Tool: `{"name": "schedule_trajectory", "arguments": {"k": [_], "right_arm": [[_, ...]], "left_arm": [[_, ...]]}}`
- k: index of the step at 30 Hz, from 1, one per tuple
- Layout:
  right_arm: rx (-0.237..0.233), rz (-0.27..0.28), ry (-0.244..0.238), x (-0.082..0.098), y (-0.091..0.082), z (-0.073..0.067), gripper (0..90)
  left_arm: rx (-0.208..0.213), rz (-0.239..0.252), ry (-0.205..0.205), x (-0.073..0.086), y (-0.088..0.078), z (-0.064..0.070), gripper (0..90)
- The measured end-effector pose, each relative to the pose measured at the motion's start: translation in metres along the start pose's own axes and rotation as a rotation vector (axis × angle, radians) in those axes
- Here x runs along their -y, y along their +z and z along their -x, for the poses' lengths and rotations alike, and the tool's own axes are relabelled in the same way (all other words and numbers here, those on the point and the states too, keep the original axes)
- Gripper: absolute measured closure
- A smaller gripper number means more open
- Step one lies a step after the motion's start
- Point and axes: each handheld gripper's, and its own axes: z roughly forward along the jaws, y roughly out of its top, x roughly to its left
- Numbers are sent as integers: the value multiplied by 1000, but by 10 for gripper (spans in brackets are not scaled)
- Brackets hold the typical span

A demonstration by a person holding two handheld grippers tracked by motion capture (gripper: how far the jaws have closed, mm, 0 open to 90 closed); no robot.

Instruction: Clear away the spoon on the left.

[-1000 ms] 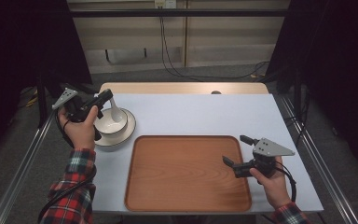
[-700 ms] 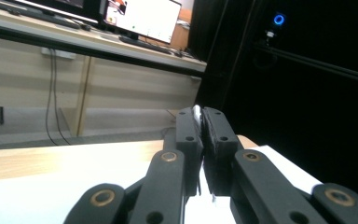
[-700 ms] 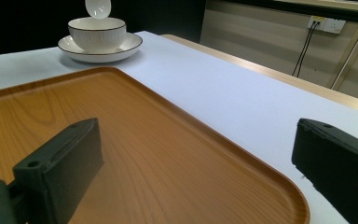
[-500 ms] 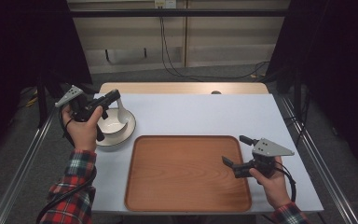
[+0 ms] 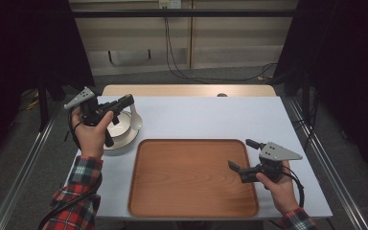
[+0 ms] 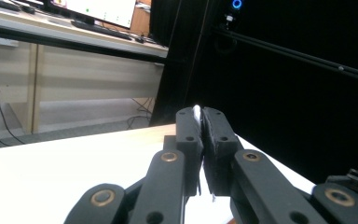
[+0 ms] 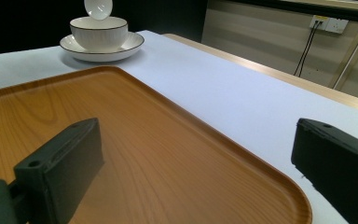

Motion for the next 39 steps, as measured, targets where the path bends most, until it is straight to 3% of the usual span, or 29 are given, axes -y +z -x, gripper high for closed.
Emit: {"name": "schedule_trajectory", "arguments": {"k": [11,21,39], "right_arm": [[1,-2,4,0,0,-1,17],[-7,-3,-4,0,1,-1,20],[1,1,3,0,1,-1,19]], "left_arm": [[49,-28,-17,9,3,5,858],[99,-75,-4,19,3,11,858],[165,-115,-3,39,9,28,858]]}}
